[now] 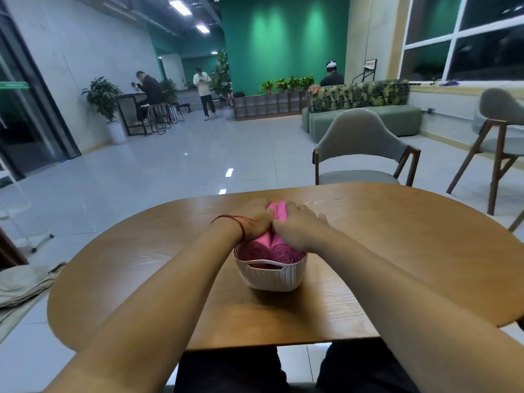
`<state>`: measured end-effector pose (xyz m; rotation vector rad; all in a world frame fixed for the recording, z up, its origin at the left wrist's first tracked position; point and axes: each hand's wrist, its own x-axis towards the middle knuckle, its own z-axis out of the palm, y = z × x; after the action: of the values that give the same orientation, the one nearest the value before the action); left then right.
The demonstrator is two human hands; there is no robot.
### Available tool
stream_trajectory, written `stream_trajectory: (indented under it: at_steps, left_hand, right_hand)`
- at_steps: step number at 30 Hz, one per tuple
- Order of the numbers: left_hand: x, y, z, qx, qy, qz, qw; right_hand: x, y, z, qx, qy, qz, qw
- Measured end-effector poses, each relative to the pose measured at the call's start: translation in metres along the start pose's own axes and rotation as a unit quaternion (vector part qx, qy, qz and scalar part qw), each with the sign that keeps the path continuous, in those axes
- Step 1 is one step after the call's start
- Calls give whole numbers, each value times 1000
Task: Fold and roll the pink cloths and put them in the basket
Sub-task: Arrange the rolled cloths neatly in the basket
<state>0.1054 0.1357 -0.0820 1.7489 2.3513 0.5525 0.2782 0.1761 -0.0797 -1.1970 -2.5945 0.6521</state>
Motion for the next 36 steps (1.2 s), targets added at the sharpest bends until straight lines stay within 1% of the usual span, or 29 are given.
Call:
stream_trajectory:
  at_steps: [2,4,6,7,8,9,10,11,12,14,15,16,17,18,19,21,22,24,25,27,28,30,31,33,34,36]
  left_hand:
    - [-5,7,-5,0,-9,-8,1000]
    - [-12,8,-7,-28,-18,-33,999]
    - [-21,12,-13,-24,-8,-57,998]
    - [-26,14,-18,1,-4,-70,998]
    - [-31,15,-22,45,-2,-88,995]
    - [-37,16,-29,99,2,-112,989]
    - [-42,14,-37,152,15,-134,979]
    - [-48,11,-46,197,25,-150,968]
    - [-53,8,-55,233,37,-160,959]
    - [-64,1,-67,232,99,-178,951]
    - [-70,-4,-70,191,133,-185,955]
    - [-75,-9,-69,142,146,-182,962]
    - [-80,-14,-63,80,138,-176,971]
    - [-84,-18,-56,-2,109,-179,978]
    - [-89,-22,-44,-84,86,-187,975]
    - [-94,-29,-18,-168,97,-198,961]
    - [-99,-29,-6,-182,125,-190,957]
    - [-106,-34,11,-213,208,-167,940]
    - [-108,-38,15,-215,246,-160,932]
    - [-111,-49,20,-217,297,-158,917]
    - [-111,-55,21,-230,316,-161,906]
    - [-109,-62,28,-271,346,-148,886]
    - [-107,-63,32,-287,355,-135,879]
    - [-103,-62,37,-321,371,-119,863]
    - [-98,-65,38,-331,380,-122,855]
    - [-90,-70,34,-324,398,-132,848]
  right_hand:
    - [1,1,-2,-5,2,-1,1000]
    - [2,3,-3,8,-12,-22,1000]
    - [6,2,-12,0,-20,-46,999]
    - [9,1,-18,-33,-11,-52,998]
    - [11,1,-25,-72,18,-48,996]
    - [14,0,-33,-108,66,-40,991]
    - [13,0,-43,-112,111,-32,987]
    - [8,-2,-51,-100,141,-30,985]
    - [3,-2,-55,-88,145,-26,985]
    - [-13,-1,-55,-64,113,-37,991]
    - [-19,3,-49,-50,92,-47,993]
    - [-24,6,-42,-8,73,-49,996]
    - [-29,8,-32,55,54,-44,996]
    - [-31,10,-20,122,40,-37,991]
    - [-32,11,-8,178,32,-28,983]
    - [-31,11,16,232,35,-10,972]
    - [-31,11,26,236,45,-10,971]
    - [-26,8,41,228,64,-18,971]
    - [-21,6,47,238,71,-28,968]
    - [-8,1,54,291,88,-29,952]
    - [2,-2,58,320,106,-16,941]
    - [21,-10,60,371,126,47,919]
    - [35,-14,64,399,109,83,907]
    - [52,-23,65,453,32,115,883]
    - [60,-28,66,479,-14,118,870]
    - [69,-36,69,512,-70,97,850]
